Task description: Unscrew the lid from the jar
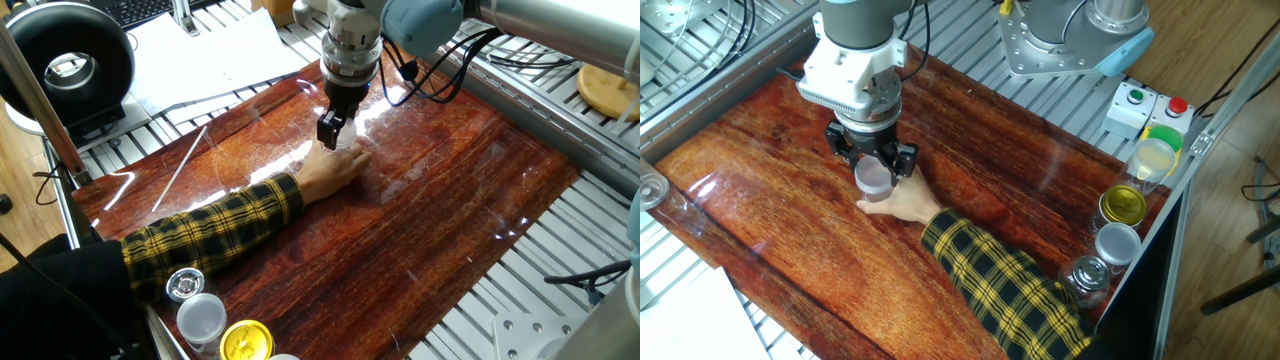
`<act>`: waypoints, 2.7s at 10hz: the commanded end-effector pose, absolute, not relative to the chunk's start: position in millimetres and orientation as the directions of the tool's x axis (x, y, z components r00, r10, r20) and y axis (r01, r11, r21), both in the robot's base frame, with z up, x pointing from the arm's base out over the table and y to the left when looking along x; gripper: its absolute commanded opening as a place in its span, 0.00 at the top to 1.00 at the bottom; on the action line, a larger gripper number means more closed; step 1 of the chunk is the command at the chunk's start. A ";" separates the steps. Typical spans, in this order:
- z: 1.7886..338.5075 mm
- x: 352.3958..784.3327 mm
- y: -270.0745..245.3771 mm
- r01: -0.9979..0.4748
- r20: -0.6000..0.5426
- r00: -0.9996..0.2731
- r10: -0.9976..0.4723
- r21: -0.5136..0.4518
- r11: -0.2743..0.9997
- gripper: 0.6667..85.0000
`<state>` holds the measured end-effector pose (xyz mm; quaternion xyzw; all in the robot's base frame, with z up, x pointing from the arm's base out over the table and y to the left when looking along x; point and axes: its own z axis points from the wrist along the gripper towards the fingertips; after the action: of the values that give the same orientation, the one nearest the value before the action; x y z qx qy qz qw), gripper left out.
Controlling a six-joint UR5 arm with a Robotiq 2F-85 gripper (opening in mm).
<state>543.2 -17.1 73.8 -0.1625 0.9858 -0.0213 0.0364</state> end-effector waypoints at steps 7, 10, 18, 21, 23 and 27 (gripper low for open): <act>83.4 534.2 -13.4 -0.441 -0.020 -0.897 -0.442 -0.054 0.896 0.33; 83.6 530.7 -15.1 -0.468 -0.020 -0.883 -0.469 -0.042 0.883 0.26; 98.2 522.2 -13.5 -0.254 -0.036 -0.966 -0.254 -0.004 0.967 0.21; 105.5 516.5 -0.6 -0.088 -0.015 -0.996 -0.087 0.075 0.993 0.21; 107.1 516.0 2.9 -0.004 -0.003 -1.000 -0.004 0.110 0.994 0.21; 104.4 513.2 -10.8 0.028 0.009 -1.000 0.028 0.080 0.996 0.21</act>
<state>513.4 -8.4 103.8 -0.0093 0.9993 0.0375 -0.0021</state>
